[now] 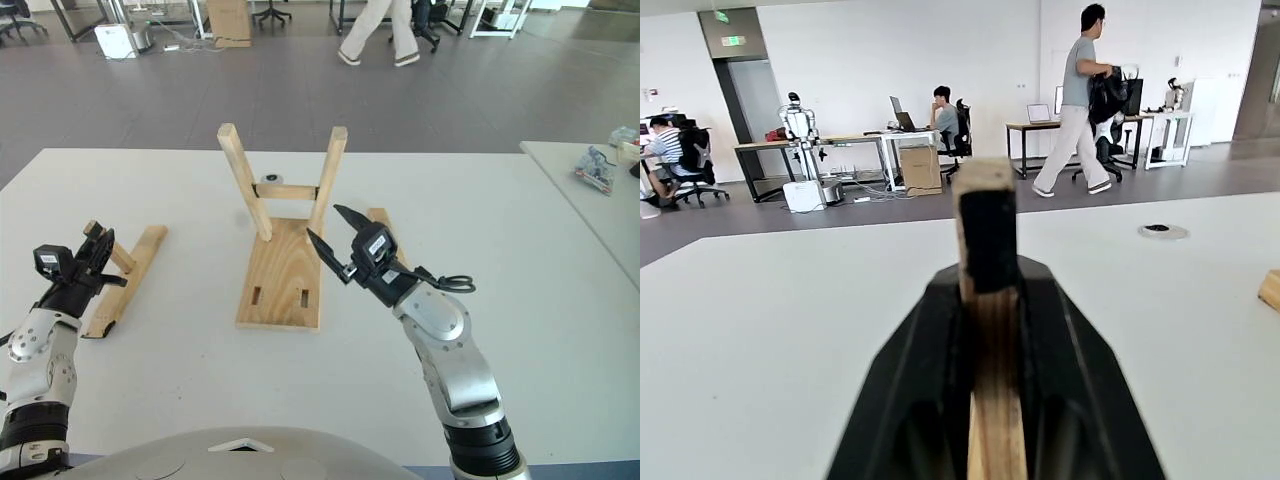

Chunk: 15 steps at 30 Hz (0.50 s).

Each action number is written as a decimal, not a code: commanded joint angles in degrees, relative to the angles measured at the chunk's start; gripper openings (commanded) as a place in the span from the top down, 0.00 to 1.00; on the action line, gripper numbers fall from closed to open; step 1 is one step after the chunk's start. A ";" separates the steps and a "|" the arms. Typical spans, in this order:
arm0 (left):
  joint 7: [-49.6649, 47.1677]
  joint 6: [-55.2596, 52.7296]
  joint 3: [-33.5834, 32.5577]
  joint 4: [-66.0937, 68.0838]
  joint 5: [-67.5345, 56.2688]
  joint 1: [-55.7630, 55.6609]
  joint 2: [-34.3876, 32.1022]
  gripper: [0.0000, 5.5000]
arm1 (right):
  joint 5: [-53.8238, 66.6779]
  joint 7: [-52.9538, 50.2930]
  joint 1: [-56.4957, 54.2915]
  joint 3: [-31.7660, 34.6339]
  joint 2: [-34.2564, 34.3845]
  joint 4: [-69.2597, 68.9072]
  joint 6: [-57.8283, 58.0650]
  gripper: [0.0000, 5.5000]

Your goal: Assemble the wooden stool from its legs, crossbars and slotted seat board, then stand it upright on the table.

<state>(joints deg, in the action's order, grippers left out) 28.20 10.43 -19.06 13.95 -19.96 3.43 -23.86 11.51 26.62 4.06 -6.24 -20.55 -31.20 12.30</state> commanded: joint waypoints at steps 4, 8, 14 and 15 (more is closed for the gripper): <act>-0.42 -2.29 -0.35 -0.72 -0.04 0.48 -0.40 0.67 | -1.07 -0.87 -0.03 -0.91 0.94 0.29 -0.65 0.47; 3.55 -9.67 0.94 -3.76 -1.43 2.10 -3.72 0.55 | -1.71 -1.33 0.78 -1.86 1.32 -0.08 -0.86 0.47; 8.00 -18.95 3.34 -6.64 1.25 6.00 -9.29 0.38 | -2.67 -2.31 3.07 -3.78 2.46 -1.59 -0.53 0.47; 7.13 -18.77 3.41 -6.66 2.02 5.63 -9.17 0.34 | -2.86 -2.47 3.23 -4.16 2.59 -1.75 -0.49 0.47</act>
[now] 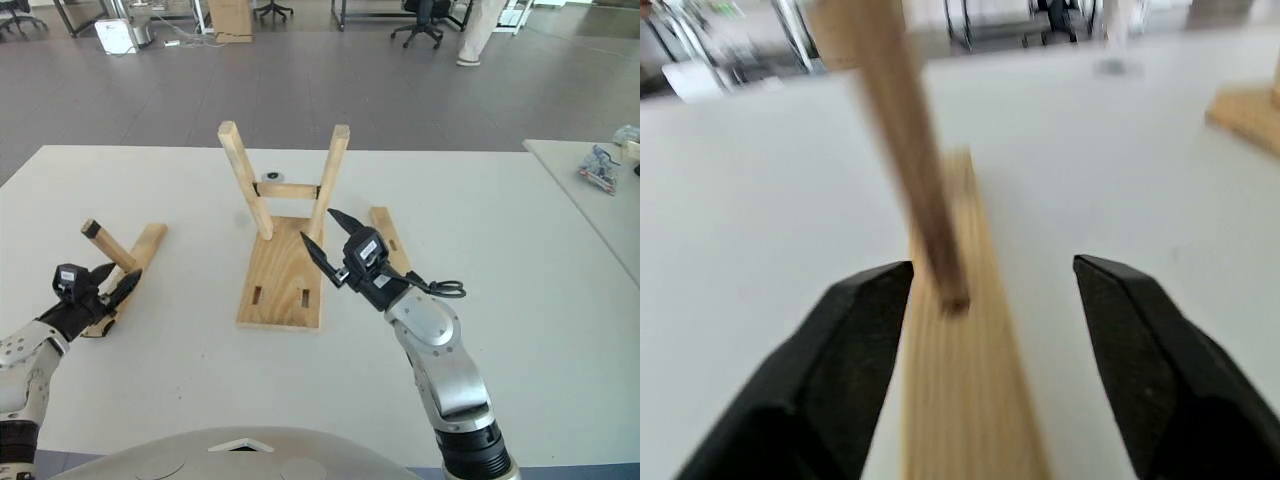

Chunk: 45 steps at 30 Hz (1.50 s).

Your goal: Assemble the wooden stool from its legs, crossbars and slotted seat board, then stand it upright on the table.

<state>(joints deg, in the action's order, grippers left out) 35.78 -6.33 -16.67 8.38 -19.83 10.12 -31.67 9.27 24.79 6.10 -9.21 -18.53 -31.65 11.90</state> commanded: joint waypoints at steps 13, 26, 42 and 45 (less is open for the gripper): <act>-3.04 -21.69 5.26 1.05 7.42 -1.67 -6.39 0.39 | -0.86 -1.95 2.54 -5.23 2.17 -3.53 1.32 0.47; 2.45 -30.26 5.44 -4.31 1.16 -9.92 -9.48 0.63 | 4.79 -3.57 0.74 -2.06 4.67 -3.98 3.91 0.47; -8.36 -54.18 -3.08 -24.92 -54.60 -56.48 2.83 0.63 | 94.16 -14.37 -39.42 27.63 -6.88 11.15 28.13 0.14; -13.91 -55.69 -0.84 -27.08 -65.39 -53.72 5.03 0.63 | 100.98 -15.20 -43.06 26.74 -10.86 16.39 31.53 0.06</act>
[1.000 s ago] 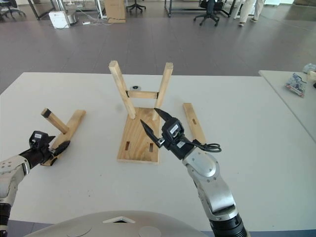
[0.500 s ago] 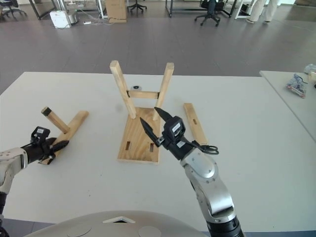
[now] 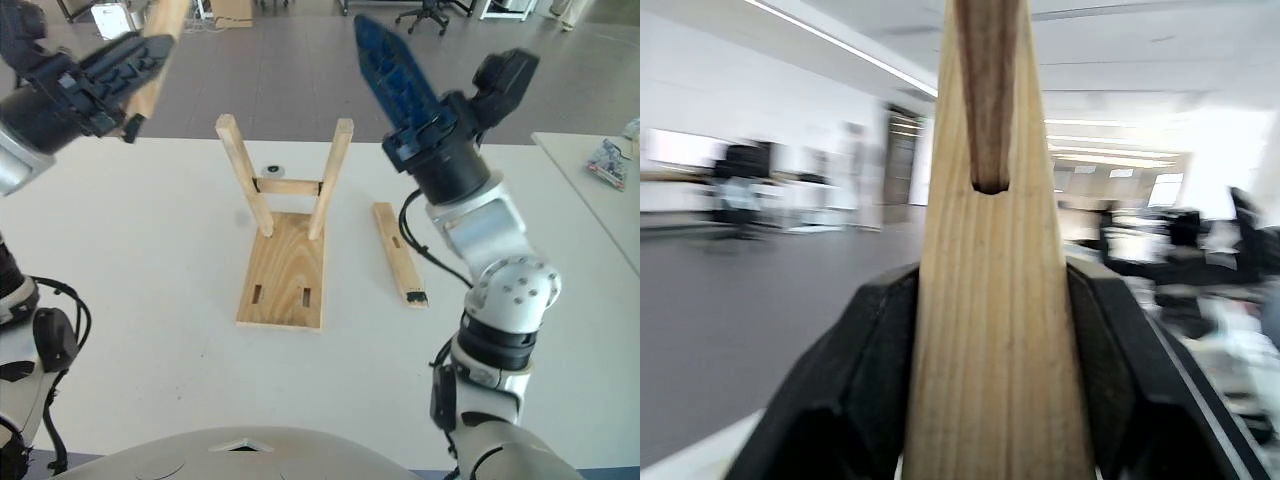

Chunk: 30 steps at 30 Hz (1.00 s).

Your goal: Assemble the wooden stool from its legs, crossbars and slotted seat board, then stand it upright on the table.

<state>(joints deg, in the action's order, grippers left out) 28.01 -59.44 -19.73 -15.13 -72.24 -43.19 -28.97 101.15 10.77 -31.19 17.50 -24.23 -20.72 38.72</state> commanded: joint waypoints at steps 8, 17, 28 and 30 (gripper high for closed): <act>-17.35 -1.49 8.87 -5.94 -28.07 3.05 -0.88 0.63 | 11.82 1.41 -9.82 0.20 -7.84 10.61 10.58 0.05; -19.78 0.21 13.33 -7.19 -31.54 3.88 -4.07 0.63 | 11.81 0.35 -10.03 0.76 -6.77 10.70 11.38 0.37; -19.58 2.57 13.92 -6.95 -31.17 2.87 -5.56 0.63 | 11.27 -0.51 -8.78 -0.67 -8.29 10.04 11.70 0.63; -19.73 3.04 13.55 -6.66 -30.42 2.86 -5.66 0.63 | 10.88 -0.36 -8.77 -0.91 -8.53 10.13 11.76 0.63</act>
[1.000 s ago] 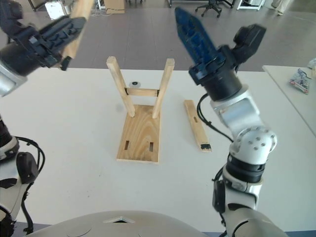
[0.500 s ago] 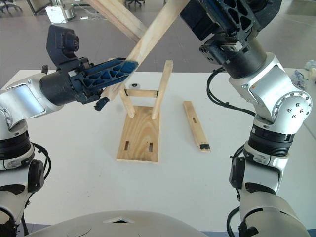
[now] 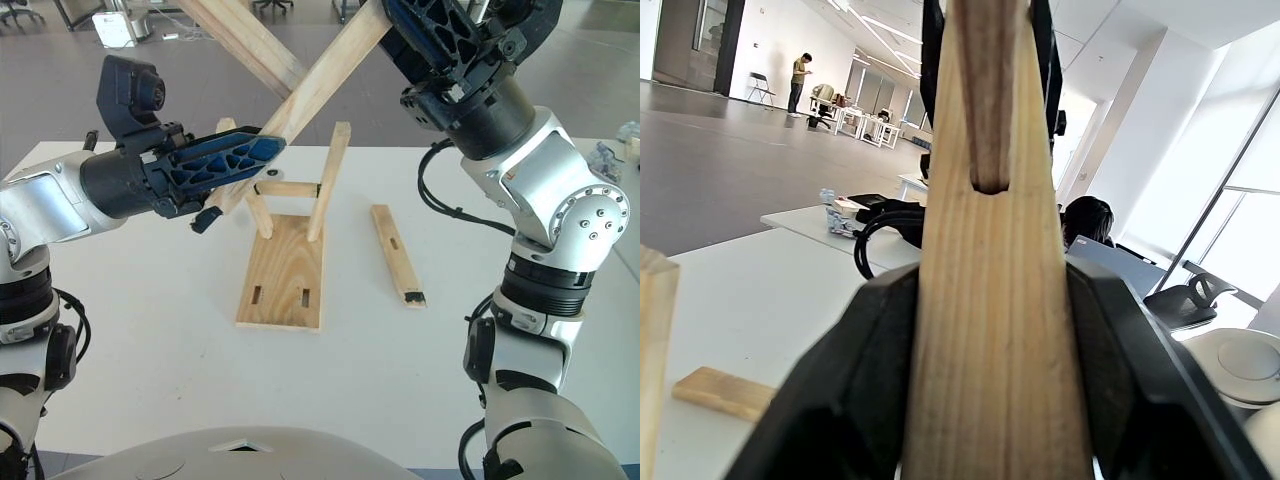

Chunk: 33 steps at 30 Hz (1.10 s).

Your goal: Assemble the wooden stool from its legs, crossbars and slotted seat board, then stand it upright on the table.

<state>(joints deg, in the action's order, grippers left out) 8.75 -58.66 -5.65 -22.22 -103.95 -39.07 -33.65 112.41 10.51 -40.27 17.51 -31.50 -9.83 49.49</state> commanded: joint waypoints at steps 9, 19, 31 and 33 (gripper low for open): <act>16.26 -0.67 -3.09 -0.85 13.71 18.04 -7.29 0.63 | -12.55 4.87 7.14 -1.22 -4.52 -3.42 1.68 0.63; 18.76 2.04 -5.95 -0.18 14.96 21.29 -6.59 0.32 | -16.92 6.98 9.86 -2.47 -3.44 -6.93 1.49 0.63; 38.77 17.66 -1.03 10.67 53.20 46.60 -11.56 0.23 | -57.41 37.52 18.39 -13.40 -10.31 -15.16 -13.31 0.63; 39.03 20.88 -0.50 10.91 56.37 46.97 -9.74 0.23 | -60.65 40.59 18.80 -14.68 -9.76 -14.79 -15.74 0.63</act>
<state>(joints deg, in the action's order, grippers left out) 47.52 -40.32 -6.72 -11.45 -50.73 7.61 -44.54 54.00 48.61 -21.41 3.61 -41.33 -25.20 36.21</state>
